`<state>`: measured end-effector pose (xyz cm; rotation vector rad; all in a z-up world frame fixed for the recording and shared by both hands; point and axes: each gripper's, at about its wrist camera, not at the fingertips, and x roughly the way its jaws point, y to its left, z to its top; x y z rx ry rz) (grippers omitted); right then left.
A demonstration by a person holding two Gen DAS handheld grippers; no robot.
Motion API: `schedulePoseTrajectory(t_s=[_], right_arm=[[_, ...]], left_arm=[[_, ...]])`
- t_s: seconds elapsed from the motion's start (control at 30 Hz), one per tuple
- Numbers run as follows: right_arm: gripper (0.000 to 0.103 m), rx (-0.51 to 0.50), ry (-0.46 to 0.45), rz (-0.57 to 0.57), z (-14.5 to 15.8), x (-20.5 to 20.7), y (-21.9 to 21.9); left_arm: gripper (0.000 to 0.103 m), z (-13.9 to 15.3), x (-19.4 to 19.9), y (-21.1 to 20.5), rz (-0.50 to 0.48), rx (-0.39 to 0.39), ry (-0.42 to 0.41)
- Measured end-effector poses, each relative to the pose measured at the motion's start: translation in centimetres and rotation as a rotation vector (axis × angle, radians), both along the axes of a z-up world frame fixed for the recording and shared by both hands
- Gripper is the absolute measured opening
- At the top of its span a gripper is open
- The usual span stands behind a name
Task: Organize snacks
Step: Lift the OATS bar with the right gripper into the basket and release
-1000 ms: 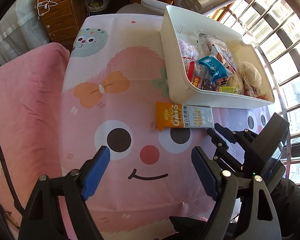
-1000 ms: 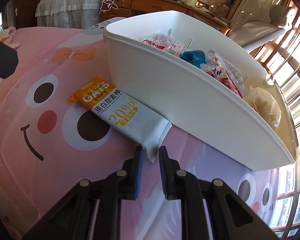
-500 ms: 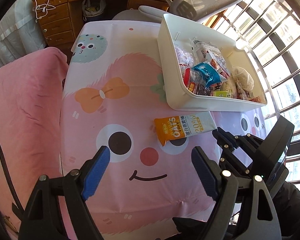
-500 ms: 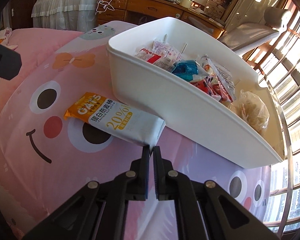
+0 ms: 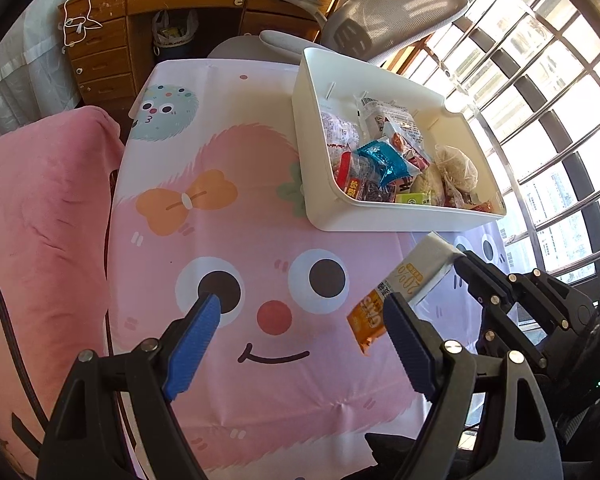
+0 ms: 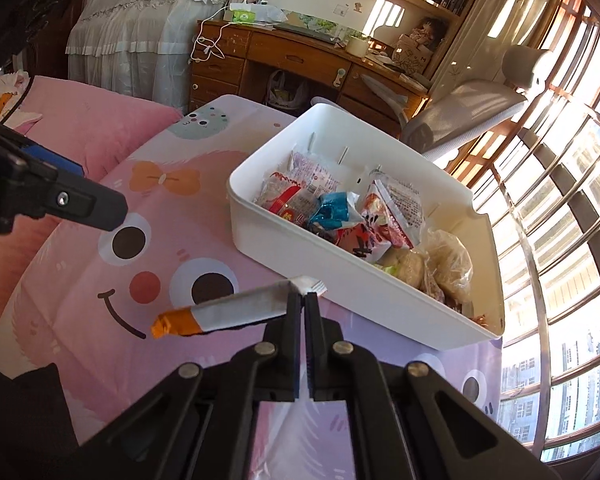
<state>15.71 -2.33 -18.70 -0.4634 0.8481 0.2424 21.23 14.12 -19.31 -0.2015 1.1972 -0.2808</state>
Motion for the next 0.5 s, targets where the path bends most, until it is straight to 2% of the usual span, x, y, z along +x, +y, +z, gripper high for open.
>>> schedulePoseTrajectory(t_s=[0.23, 0.5], right_arm=[[0.001, 0.022, -0.066, 0.044, 4.4, -0.2, -0.6], [0.001, 0.069, -0.161, 0.074, 9.3, 1.8, -2.7]], left_arm=[[0.082, 0.9, -0.7, 0.0, 0.05, -0.018, -0.023], [0.082, 1.7, -1.6, -0.7, 0.129, -0.03, -0.042]])
